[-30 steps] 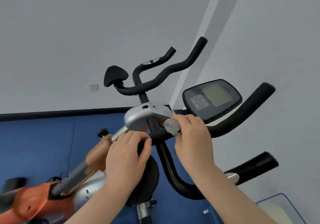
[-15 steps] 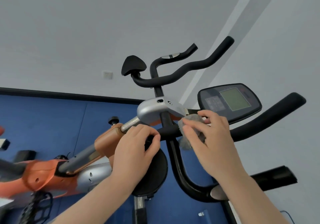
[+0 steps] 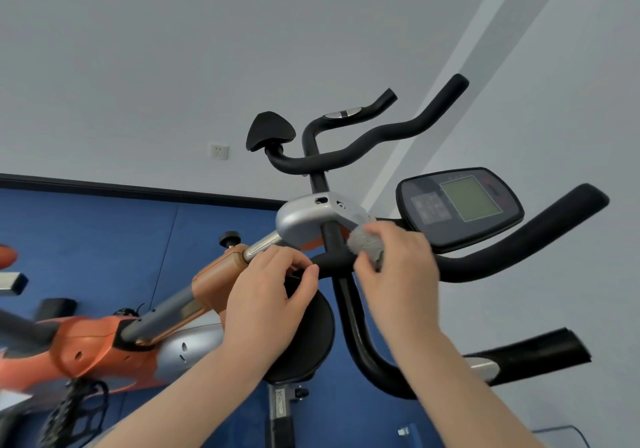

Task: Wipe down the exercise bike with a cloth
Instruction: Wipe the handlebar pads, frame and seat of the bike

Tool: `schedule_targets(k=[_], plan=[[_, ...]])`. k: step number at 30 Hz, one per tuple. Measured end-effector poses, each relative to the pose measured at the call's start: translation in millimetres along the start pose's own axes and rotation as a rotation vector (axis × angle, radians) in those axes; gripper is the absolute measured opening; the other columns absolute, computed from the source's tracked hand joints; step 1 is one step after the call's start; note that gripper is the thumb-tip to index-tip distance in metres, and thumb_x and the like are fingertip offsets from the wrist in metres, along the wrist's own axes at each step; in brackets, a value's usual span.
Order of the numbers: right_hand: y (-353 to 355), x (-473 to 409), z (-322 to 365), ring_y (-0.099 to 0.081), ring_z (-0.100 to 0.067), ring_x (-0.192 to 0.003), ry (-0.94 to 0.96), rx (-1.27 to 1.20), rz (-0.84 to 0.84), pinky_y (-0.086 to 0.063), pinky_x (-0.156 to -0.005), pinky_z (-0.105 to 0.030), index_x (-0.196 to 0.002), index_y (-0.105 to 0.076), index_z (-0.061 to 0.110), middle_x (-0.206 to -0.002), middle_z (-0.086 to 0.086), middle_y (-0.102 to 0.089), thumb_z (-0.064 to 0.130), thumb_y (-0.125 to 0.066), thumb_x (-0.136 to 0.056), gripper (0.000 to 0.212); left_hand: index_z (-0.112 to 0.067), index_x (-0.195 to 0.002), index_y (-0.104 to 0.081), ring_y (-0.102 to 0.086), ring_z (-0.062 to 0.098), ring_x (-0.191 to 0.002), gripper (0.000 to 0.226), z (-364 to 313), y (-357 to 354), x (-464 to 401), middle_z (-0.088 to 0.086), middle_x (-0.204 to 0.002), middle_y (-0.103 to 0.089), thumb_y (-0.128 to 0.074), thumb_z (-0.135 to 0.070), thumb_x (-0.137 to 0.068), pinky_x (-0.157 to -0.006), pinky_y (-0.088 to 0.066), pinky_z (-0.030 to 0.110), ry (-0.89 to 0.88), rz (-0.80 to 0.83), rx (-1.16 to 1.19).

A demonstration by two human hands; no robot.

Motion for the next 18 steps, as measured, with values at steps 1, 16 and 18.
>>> schedule_targets(k=[1, 16, 18], plan=[[-8, 4, 7, -0.053, -0.015, -0.096, 0.031, -0.035, 0.045, -0.034, -0.083, -0.017, -0.109, -0.066, 0.019, -0.095, 0.011, -0.06, 0.01, -0.072, -0.078, 0.033, -0.039, -0.086, -0.058, -0.054, -0.004, -0.092, 0.009, 1, 0, 1, -0.023, -0.086, -0.058, -0.053, -0.046, -0.086, -0.066, -0.041, 0.014, -0.003, 0.002, 0.003], [-12, -37, -5, -0.054, -0.009, -0.105, 0.127, -0.188, 0.19, -0.04, -0.093, -0.021, -0.118, -0.068, 0.027, -0.106, 0.011, -0.064, 0.017, -0.07, -0.085, 0.035, -0.042, -0.083, -0.057, -0.052, -0.01, -0.095, 0.021, 18, 6, 13, -0.028, -0.097, -0.057, -0.071, -0.051, -0.072, -0.072, -0.039, 0.004, 0.08, 0.014, 0.136], [-21, -19, 15, -0.053, -0.008, -0.104, 0.184, -0.13, 0.204, -0.038, -0.092, -0.019, -0.117, -0.068, 0.024, -0.108, 0.009, -0.067, 0.015, -0.069, -0.085, 0.033, -0.041, -0.083, -0.057, -0.053, -0.008, -0.094, 0.02, 18, 7, 13, -0.026, -0.095, -0.058, -0.071, -0.051, -0.072, -0.073, -0.039, 0.005, 0.087, -0.006, 0.145]])
Point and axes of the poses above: each hand's wrist, its own x-axis away from the middle knuckle, its own y-axis out of the back of the hand, z = x × y, the point moved 7 cm from there along -x, towards the middle knuckle
